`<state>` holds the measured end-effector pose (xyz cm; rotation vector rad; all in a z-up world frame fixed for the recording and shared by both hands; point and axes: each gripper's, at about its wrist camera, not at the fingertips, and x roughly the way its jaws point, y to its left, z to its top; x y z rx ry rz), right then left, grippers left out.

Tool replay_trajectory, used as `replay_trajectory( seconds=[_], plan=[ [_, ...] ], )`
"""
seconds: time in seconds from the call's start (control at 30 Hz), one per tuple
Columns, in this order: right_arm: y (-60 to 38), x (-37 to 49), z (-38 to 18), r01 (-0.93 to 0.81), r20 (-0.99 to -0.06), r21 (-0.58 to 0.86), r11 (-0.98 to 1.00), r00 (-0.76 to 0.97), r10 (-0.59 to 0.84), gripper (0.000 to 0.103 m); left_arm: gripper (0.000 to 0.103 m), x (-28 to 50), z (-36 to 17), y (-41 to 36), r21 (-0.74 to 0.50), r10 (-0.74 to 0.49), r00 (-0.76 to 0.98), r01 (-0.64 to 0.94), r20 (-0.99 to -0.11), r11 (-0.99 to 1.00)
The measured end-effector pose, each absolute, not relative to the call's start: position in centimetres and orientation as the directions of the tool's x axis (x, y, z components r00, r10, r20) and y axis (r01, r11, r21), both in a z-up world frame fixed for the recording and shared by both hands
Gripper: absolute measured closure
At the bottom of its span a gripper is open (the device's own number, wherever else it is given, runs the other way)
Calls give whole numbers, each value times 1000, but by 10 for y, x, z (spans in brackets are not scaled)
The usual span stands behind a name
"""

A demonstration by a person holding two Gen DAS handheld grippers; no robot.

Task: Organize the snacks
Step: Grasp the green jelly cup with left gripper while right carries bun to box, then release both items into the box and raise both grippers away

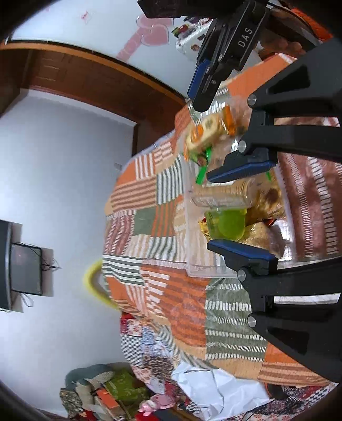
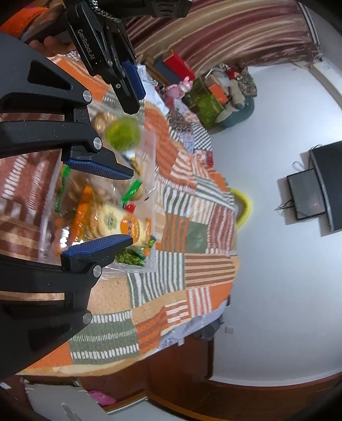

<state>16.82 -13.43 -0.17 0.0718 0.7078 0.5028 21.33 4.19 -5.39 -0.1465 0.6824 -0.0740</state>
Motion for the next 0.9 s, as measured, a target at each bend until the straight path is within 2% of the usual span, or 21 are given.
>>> replay_trajectory(
  seconds=[0.17, 0.27, 0.47, 0.53, 0.6, 0.67, 0.7, 0.8, 0.9],
  plan=[
    [-139, 135, 31, -446, -529, 211, 870, 696, 485, 62, 58, 173, -15, 35, -147, -117, 835, 44, -537, 988],
    [-143, 114, 52, -461, -469, 197, 865, 731, 496, 53, 57, 146, 7, 29, -122, -102, 871, 48, -481, 991],
    [-144, 79, 75, -479, -386, 147, 865, 778, 496, 39, 41, 99, 35, 20, -91, -73, 925, 41, -372, 995],
    [-144, 71, 77, -479, -369, 141, 866, 787, 495, 34, 33, 86, 41, 19, -95, -66, 936, 35, -346, 995],
    [-144, 67, 78, -478, -358, 135, 868, 793, 493, 26, 31, 80, 43, 19, -100, -67, 940, 36, -336, 994],
    [-144, 62, 78, -473, -345, 125, 872, 804, 485, 20, 22, 74, 44, 18, -97, -59, 943, 28, -328, 995],
    [-143, 61, 78, -471, -342, 119, 874, 807, 482, 17, 14, 71, 44, 18, -96, -54, 944, 24, -324, 995],
    [-142, 59, 77, -469, -340, 112, 876, 811, 477, 10, 11, 66, 44, 17, -90, -39, 950, 12, -309, 996],
    [-142, 57, 77, -460, -330, 115, 881, 819, 470, 2, 3, 63, 43, 18, -90, -30, 951, 2, -308, 996]
  ],
)
